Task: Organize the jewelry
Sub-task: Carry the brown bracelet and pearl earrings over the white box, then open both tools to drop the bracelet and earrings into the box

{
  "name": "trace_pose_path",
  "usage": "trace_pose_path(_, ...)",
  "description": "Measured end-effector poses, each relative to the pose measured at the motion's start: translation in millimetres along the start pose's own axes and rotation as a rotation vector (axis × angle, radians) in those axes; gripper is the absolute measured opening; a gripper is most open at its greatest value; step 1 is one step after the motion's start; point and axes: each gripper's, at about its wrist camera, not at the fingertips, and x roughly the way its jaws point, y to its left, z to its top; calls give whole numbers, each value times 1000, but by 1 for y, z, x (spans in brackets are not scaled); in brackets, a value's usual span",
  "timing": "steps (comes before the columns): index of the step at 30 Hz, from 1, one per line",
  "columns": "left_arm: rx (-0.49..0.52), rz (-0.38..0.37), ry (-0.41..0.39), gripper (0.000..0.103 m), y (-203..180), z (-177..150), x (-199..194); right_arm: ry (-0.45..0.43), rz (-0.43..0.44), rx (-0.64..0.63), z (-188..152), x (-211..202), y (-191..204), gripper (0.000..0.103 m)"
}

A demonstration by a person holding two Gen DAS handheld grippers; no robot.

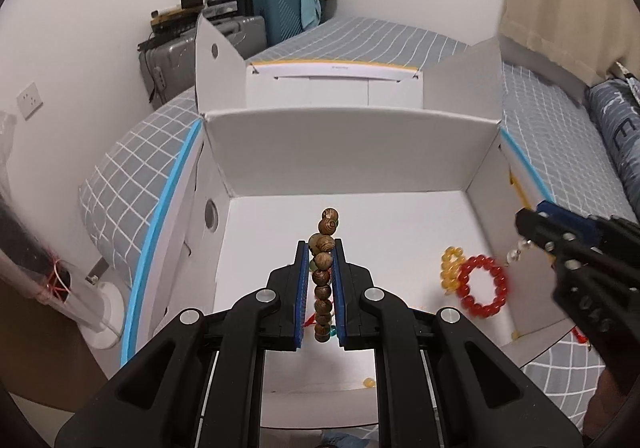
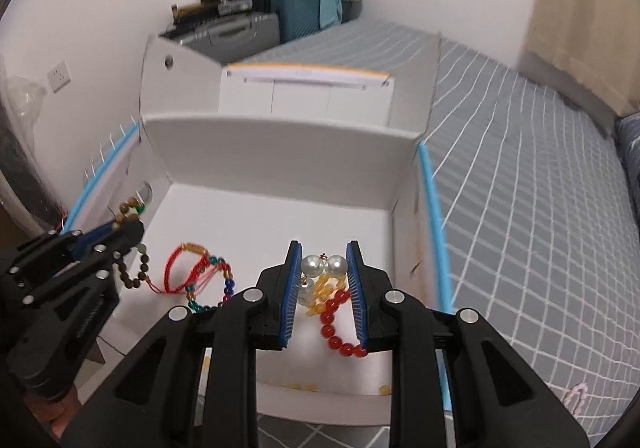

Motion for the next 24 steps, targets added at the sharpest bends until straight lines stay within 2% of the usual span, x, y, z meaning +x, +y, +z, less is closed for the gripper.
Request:
trace_pose_path(12,-10,-8,74,12,2,-5,26,99,-7,31,-15,39,-1,22)
trace_pose_path(17,-13,-1,62,14,1,-5,22,112,-7,31,-16,41,-2,23)
trace_pose_path(18,-12,1,58,21,1,-5,21,107,-8,36,-16,39,-2,24)
trace_pose_path(19,-13,3,53,32,1,-5,19,102,-6,39,-15,37,-3,30)
trace_pose_path(20,-17,3,43,36,1,-4,16,96,-2,42,-14,35,-2,35)
trace_pose_path(22,-20,4,25,49,0,-4,10,75,0,42,-13,28,-3,51)
trace_pose_path(23,-18,9,13,52,-1,-3,6,57,-1,43,-12,23,-4,55)
trace_pose_path(24,-21,12,2,62,-1,-2,2,45,-4,45,-11,18,-5,62)
